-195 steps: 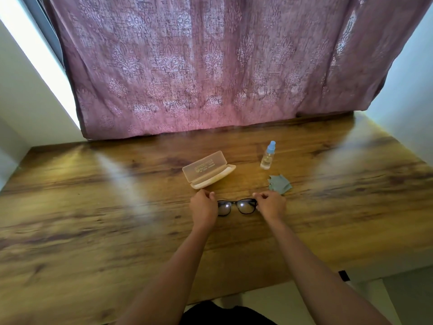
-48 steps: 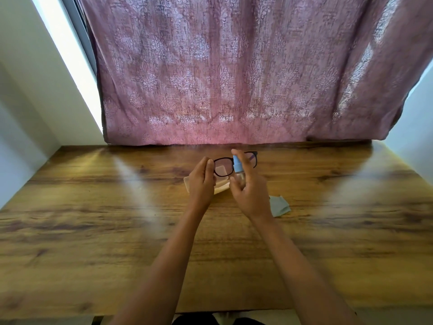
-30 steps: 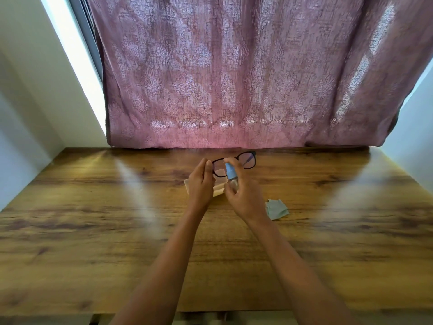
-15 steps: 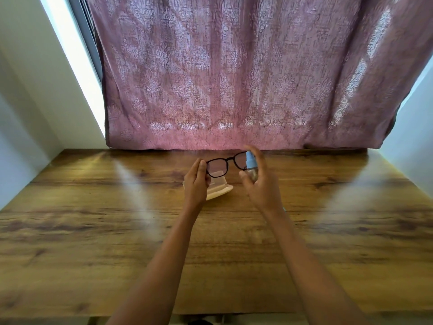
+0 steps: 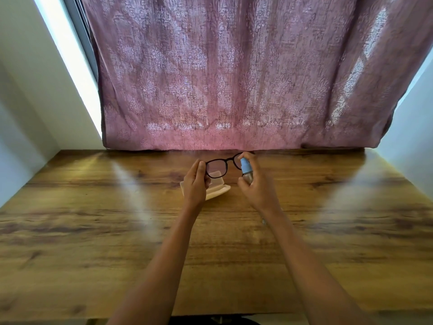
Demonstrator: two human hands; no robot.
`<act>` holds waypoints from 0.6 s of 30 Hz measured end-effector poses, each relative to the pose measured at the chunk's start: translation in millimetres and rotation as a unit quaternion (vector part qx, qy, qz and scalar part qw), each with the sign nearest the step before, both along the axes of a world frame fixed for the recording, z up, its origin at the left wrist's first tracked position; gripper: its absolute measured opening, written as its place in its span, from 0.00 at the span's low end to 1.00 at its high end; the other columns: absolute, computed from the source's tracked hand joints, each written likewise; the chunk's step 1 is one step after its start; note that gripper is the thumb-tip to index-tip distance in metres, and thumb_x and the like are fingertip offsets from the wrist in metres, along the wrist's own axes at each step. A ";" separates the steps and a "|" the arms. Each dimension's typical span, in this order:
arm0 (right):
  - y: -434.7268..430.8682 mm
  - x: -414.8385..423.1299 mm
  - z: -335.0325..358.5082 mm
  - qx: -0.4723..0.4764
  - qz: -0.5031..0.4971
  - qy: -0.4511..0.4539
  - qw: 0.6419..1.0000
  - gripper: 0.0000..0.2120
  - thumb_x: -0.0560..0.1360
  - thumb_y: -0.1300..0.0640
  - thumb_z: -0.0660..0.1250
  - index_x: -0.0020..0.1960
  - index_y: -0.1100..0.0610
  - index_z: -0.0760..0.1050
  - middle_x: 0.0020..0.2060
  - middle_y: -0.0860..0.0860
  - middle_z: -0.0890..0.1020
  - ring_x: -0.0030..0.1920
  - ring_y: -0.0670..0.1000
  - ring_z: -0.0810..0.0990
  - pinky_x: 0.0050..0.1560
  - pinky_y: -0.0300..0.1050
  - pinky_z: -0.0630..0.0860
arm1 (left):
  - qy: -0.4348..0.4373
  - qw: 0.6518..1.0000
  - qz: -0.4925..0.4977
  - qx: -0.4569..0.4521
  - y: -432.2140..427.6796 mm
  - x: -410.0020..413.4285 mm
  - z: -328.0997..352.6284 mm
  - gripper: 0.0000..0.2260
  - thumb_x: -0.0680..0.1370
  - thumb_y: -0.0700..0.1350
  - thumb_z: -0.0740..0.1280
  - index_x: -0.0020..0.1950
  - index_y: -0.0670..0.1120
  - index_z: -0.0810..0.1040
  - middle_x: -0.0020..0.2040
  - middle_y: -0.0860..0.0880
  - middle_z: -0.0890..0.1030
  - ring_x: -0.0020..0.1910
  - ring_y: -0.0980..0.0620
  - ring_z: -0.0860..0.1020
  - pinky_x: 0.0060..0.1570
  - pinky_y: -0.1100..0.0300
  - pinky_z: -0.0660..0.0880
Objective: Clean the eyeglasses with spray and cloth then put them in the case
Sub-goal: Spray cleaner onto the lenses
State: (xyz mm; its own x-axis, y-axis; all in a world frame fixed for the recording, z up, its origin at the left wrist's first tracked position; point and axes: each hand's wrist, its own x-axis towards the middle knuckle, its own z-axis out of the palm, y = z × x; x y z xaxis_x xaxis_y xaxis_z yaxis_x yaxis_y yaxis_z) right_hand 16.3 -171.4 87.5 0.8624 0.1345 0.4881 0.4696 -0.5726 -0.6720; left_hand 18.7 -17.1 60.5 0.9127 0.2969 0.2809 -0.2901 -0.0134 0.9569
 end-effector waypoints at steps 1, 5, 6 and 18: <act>0.7 -0.5 -0.3 0.006 -0.003 -0.001 1.000 0.23 0.72 0.65 0.65 0.65 0.55 0.66 0.26 0.44 0.69 0.25 0.42 0.66 0.27 0.30 0.64 | 0.001 1.000 0.000 0.001 -0.4 0.1 -0.3 0.13 0.82 0.43 0.53 0.39 0.42 0.67 0.29 0.50 0.64 0.24 0.60 0.64 0.25 0.68 0.62; 1.9 1.7 -0.3 0.041 0.007 0.011 0.999 0.25 0.73 0.62 0.66 0.67 0.50 0.65 0.28 0.44 0.71 0.25 0.41 0.67 0.25 0.31 0.66 | 0.001 1.000 -0.002 0.004 -0.2 -0.3 0.3 0.14 0.82 0.43 0.53 0.37 0.45 0.67 0.29 0.51 0.64 0.25 0.59 0.63 0.25 0.68 0.62; 1.9 2.5 -0.5 0.041 0.014 0.022 0.999 0.25 0.73 0.62 0.66 0.67 0.50 0.65 0.29 0.44 0.71 0.25 0.41 0.68 0.25 0.30 0.66 | 0.001 1.000 -0.002 0.002 -0.1 -0.2 0.2 0.14 0.82 0.43 0.53 0.37 0.45 0.68 0.28 0.51 0.64 0.25 0.59 0.63 0.25 0.67 0.62; -1.7 4.7 2.2 0.215 0.097 0.142 0.961 0.22 0.76 0.63 0.63 0.66 0.49 0.62 0.31 0.52 0.74 0.21 0.49 0.70 0.20 0.40 0.70 | 0.008 1.000 0.003 0.005 1.9 5.8 -4.0 0.14 0.82 0.43 0.53 0.37 0.45 0.67 0.25 0.57 0.66 0.25 0.59 0.64 0.25 0.67 0.61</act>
